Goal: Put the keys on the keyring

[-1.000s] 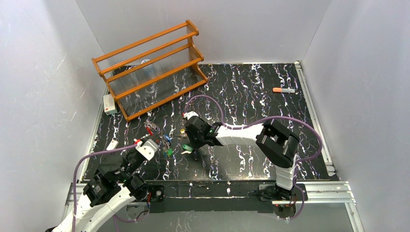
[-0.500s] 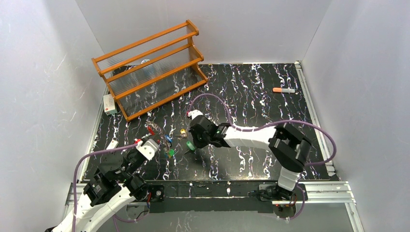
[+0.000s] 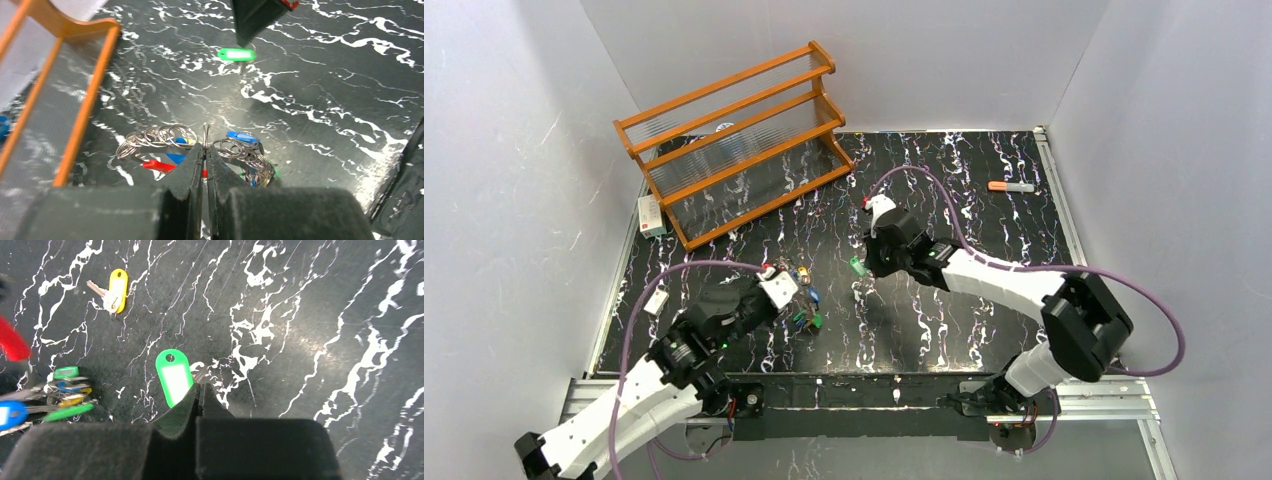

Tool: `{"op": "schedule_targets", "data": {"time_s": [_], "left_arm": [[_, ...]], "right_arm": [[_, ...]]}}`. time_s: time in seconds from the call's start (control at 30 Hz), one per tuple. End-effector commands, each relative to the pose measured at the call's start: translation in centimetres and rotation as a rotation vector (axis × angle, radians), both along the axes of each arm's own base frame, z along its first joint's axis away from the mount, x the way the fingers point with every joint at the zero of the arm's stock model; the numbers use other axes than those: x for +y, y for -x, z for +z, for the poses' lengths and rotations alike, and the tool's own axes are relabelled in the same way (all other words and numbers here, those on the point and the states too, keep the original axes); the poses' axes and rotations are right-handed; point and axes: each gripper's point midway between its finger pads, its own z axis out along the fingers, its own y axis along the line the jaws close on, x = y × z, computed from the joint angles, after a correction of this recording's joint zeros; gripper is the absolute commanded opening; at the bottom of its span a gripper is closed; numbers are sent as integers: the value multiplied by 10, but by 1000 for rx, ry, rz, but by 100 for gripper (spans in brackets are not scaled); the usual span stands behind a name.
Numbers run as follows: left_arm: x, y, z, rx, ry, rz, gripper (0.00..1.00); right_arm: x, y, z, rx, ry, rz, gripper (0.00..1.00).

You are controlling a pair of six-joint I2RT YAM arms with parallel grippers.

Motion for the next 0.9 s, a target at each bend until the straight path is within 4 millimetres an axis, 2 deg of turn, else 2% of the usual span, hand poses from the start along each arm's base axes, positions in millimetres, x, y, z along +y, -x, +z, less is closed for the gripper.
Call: {"op": "schedule_targets", "data": {"time_s": [0.0, 0.1, 0.3, 0.4, 0.5, 0.67, 0.87], "left_arm": [[-41, -7, 19, -4, 181, -87, 0], [-58, -14, 6, 29, 203, -109, 0], [-80, -18, -13, 76, 231, -157, 0], [-85, -18, -21, 95, 236, -171, 0], [-89, -15, -23, 98, 254, -192, 0], [-90, -12, -27, 97, 270, -209, 0], [-95, -8, -32, 118, 291, -233, 0]], "right_arm": [[-19, -13, 29, -200, 66, 29, 1], [-26, -11, 26, -286, 116, 122, 1], [-38, 5, 7, -236, 170, 183, 1], [-41, 11, 6, -219, 175, 196, 1], [-43, 16, 12, -220, 168, 213, 1], [-33, 29, 29, -261, 83, 309, 1], [-12, 59, 42, -239, -26, 512, 1]]}}
